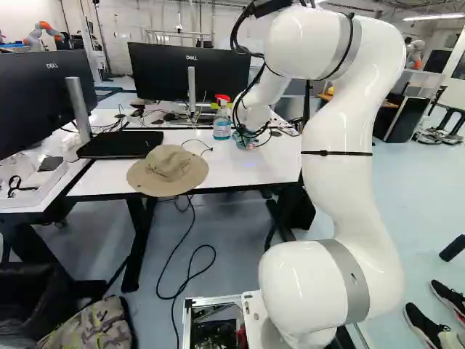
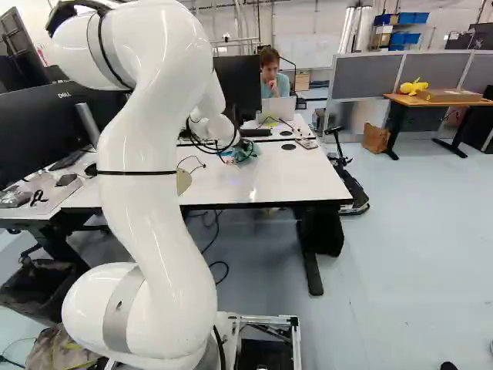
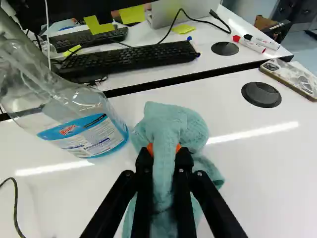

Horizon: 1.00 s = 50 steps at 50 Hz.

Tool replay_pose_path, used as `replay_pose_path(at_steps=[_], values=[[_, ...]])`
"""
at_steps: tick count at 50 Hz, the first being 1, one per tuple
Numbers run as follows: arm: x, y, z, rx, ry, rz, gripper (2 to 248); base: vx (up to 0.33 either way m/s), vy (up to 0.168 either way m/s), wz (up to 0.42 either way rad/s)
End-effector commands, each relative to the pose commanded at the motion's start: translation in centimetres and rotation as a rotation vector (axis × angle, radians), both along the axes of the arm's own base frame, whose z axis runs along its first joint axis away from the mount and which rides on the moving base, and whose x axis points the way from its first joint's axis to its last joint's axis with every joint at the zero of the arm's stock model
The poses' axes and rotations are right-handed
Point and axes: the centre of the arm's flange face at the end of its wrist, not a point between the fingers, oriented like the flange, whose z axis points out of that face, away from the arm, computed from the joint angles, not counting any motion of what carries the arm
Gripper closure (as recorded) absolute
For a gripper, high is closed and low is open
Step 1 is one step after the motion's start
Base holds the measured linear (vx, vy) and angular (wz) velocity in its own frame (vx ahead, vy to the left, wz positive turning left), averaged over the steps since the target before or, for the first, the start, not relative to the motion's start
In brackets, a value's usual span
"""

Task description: Clean the table with the green towel

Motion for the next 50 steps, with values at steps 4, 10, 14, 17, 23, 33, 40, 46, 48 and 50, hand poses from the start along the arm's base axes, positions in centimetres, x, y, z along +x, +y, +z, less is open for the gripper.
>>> replay_pose_path(at_steps=[4,10,14,17,23,33,40,46,48,50], values=[[0.09,0.0,-0.5,0.0,0.007,0.0,201,0.0,0.0,0.0],[0.14,0.0,-0.75,0.0,0.011,0.0,201,0.0,0.0,0.0],[0.14,0.0,-0.75,0.0,0.011,0.0,201,0.0,0.0,0.0],[0.14,0.0,-0.75,0.0,0.011,0.0,201,0.0,0.0,0.0],[0.14,0.0,-0.75,0.0,0.011,0.0,201,0.0,0.0,0.0],[0.1,0.01,-0.79,0.001,0.017,0.001,201,0.0,0.0,0.0],[0.02,0.03,-0.9,0.003,0.032,0.002,201,0.0,0.0,0.0],[-0.07,0.05,-1.01,0.005,0.047,0.003,201,0.0,0.0,0.0],[-0.1,0.06,-1.04,0.006,0.053,0.004,201,0.0,0.0,0.0],[-0.13,0.06,-1.08,0.007,0.058,0.004,201,0.0,0.0,0.0]])
